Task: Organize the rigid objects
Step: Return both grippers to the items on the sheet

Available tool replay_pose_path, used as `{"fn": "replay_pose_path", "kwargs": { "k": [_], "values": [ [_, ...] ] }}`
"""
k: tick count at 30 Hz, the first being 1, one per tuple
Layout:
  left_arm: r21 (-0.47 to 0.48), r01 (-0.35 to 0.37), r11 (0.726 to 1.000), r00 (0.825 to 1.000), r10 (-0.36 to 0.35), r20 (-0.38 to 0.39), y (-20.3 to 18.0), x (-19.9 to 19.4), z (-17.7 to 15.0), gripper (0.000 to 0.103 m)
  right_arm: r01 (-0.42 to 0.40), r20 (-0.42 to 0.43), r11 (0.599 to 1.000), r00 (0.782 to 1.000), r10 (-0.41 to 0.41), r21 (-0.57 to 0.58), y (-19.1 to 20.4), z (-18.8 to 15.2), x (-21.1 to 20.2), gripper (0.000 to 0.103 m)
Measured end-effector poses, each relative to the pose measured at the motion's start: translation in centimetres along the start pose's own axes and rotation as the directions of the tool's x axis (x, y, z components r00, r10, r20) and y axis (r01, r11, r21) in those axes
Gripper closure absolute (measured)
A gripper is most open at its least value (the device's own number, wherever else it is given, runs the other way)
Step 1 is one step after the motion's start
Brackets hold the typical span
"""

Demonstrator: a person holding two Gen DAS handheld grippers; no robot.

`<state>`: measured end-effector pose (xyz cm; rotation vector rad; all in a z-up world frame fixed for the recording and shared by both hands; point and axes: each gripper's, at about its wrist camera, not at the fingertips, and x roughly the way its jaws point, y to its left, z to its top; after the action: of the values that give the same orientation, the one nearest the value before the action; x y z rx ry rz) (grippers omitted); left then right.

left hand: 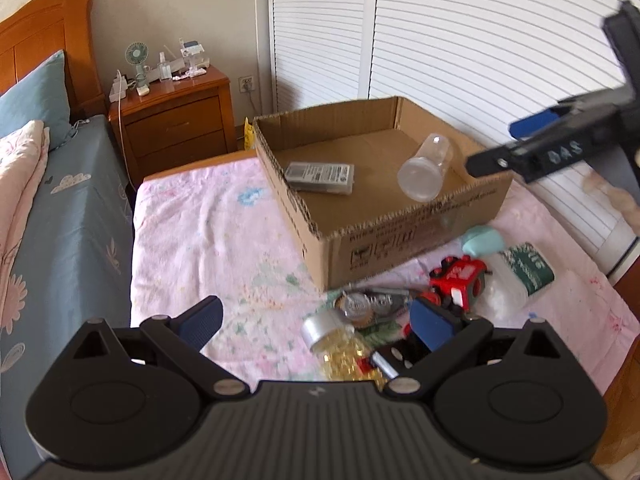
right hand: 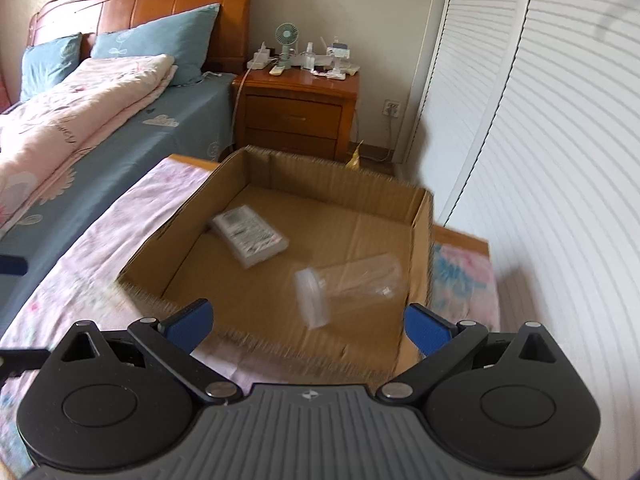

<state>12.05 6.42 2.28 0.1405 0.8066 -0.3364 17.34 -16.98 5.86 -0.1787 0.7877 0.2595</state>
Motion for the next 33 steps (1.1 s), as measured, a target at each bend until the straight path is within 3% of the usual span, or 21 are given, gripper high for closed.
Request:
{"fn": "replay_pose_path", "kwargs": {
  "k": [11,23,28,33],
  "values": [
    [0.030,0.022,0.999,1.000,-0.022,-0.019,-0.8,-0.3,-3.6,0.003,-0.109,-0.020,0.994,0.994,0.108,-0.030,5.2,-7.7,-3.0,0.000],
    [-0.013,0.023,1.000,0.998,-0.024,-0.052,1.2,-0.9,-7.1,0.003,-0.253,-0.116,0.960,0.964,0.240,-0.121,11.7,-11.2,-2.1,0.000],
    [-0.023,0.020,1.000,0.998,-0.021,-0.054,2.2,-1.3,-7.8,0.003,-0.215,-0.134,0.965,0.972,0.196,-0.147,13.7,-12.3,-0.7,0.000],
    [-0.009,0.042,0.999,0.998,-0.043,-0.053,2.5,-1.2,-7.9,0.003,-0.153,-0.150,0.978,0.980,0.132,-0.139,12.9,-13.3,-0.4,0.000]
  ]
}}
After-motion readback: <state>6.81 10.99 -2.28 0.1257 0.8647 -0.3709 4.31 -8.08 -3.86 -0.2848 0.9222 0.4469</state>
